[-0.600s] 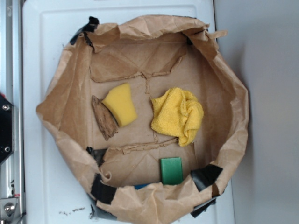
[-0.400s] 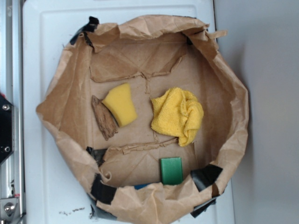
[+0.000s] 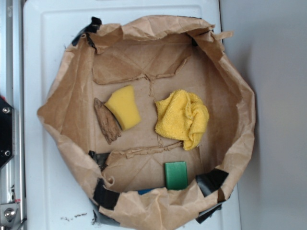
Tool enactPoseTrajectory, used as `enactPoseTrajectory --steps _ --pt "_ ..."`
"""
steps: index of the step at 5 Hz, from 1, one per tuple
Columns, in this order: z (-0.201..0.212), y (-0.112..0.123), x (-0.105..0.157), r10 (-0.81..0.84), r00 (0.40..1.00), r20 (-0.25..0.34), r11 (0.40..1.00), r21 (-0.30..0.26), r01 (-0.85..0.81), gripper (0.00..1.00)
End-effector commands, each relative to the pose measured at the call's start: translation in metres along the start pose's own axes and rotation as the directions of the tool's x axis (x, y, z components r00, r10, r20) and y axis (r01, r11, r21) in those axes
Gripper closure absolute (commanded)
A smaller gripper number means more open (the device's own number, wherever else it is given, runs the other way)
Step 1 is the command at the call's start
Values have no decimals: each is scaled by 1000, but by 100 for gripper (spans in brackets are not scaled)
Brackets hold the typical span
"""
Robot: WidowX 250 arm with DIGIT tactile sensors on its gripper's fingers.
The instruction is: Grab the yellow cloth.
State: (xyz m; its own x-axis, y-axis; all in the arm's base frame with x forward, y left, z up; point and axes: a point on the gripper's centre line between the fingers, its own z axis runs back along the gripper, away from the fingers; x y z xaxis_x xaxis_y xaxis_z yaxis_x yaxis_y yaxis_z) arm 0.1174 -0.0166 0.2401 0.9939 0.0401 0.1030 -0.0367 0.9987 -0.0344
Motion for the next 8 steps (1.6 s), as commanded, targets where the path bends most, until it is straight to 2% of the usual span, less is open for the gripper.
enactPoseTrajectory --steps 1,2,3,5,6,7,8 --pt "3 0 2 0 1000 11 1000 -2 0 0" --pt "3 0 2 0 1000 11 1000 -2 0 0" --pt "-15 0 36 -14 1000 17 1000 -26 15 0" --pt "-53 13 90 -38 994 99 998 -52 44 0" --pt "-82 25 107 -46 995 87 999 12 45 0" --pt "-94 31 127 -21 996 85 1000 0 21 0" --pt "-94 31 127 -21 996 85 1000 0 21 0"
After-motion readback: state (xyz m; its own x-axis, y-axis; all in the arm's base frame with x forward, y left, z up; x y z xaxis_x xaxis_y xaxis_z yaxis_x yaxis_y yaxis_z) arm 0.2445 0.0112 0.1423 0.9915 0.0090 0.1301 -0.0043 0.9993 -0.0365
